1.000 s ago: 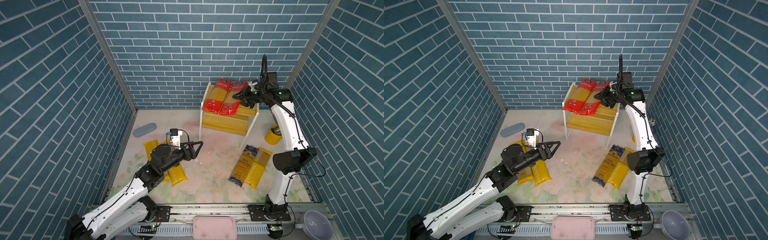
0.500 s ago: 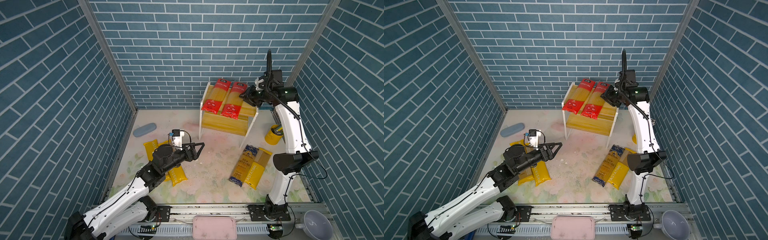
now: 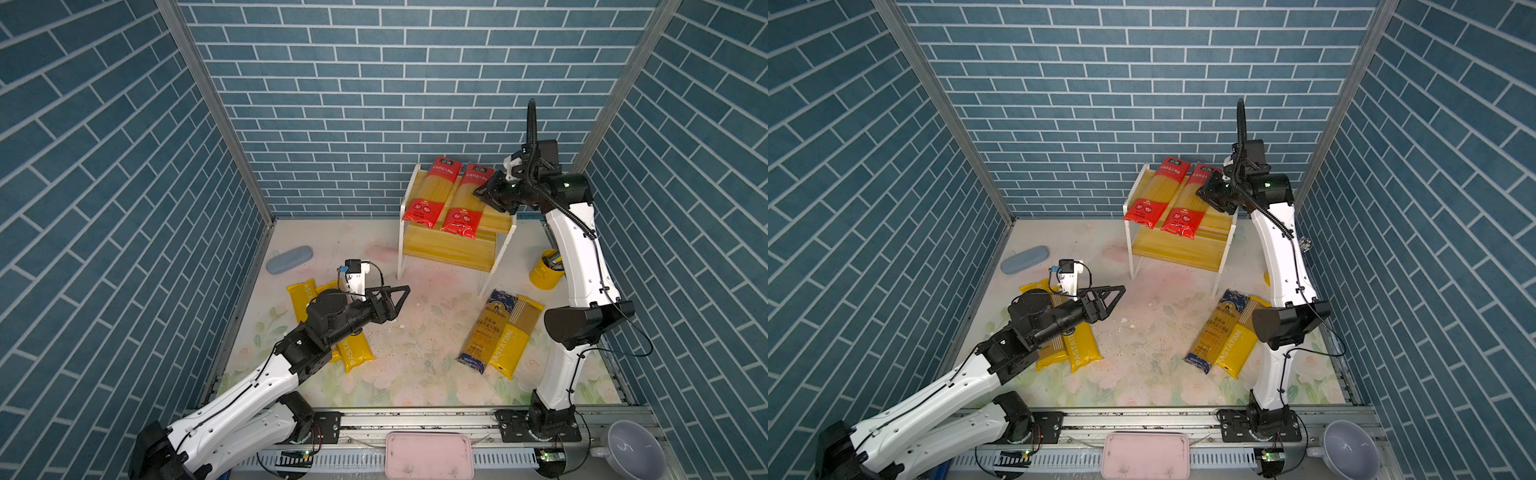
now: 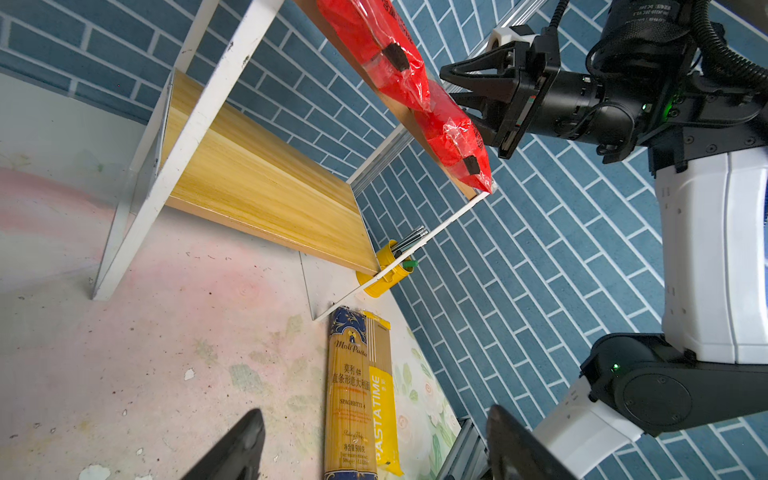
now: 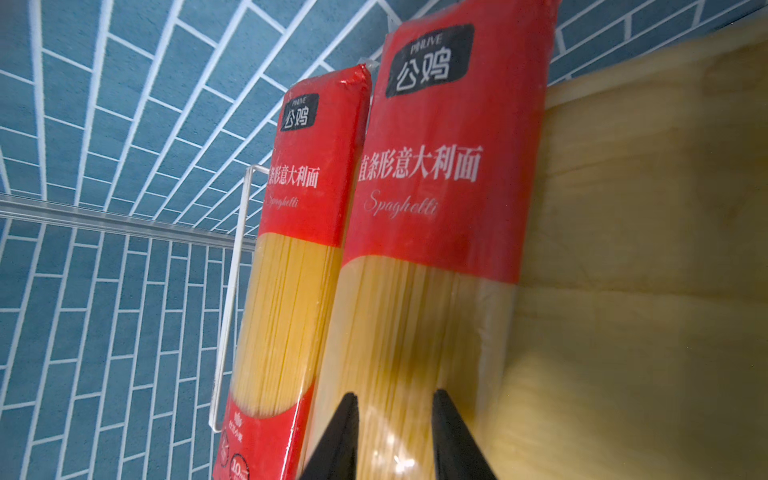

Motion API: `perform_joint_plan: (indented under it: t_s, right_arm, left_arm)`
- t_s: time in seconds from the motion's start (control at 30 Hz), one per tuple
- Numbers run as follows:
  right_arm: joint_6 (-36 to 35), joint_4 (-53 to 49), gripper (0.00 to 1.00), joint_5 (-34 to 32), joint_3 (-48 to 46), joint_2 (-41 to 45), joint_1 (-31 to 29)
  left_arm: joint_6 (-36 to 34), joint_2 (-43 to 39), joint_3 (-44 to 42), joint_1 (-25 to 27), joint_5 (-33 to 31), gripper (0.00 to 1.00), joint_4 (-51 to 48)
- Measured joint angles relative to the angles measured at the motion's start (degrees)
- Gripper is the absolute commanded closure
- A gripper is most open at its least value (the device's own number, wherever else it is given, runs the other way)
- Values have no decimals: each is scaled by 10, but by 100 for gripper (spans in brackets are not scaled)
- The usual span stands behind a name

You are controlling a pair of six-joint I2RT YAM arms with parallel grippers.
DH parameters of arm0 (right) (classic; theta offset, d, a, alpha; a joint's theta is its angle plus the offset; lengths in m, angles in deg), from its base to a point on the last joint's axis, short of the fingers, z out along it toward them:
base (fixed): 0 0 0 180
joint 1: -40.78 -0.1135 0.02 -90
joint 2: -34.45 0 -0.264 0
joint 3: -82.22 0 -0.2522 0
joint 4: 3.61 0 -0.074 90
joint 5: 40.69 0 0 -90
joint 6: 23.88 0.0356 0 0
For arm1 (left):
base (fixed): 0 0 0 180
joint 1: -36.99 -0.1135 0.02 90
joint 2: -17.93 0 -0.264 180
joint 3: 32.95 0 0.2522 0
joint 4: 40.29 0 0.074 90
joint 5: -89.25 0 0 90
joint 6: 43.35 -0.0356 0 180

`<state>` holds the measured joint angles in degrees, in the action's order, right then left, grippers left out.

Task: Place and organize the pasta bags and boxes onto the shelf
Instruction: 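Lower the red bag upright beside the first red bag on the upper tier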

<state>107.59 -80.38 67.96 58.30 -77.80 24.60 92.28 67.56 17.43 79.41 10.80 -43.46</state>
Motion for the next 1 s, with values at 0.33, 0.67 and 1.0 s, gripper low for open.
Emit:
perform_joint_plan:
  t_s: [0.33, 0.67, 1.0]
  right_arm:
    - [-11, 0, 65, -19, 15, -12, -7]
    - [-30, -5, 63, -67, -36, 38, -7]
    - [-30, 5, 64, -73, -80, 46, -8]
  left_arm:
    - [0, 0, -1, 5, -6, 16, 1]
    - [0, 23, -3, 10, -6, 16, 9]
    - [-1, 25, -3, 13, -6, 16, 9]
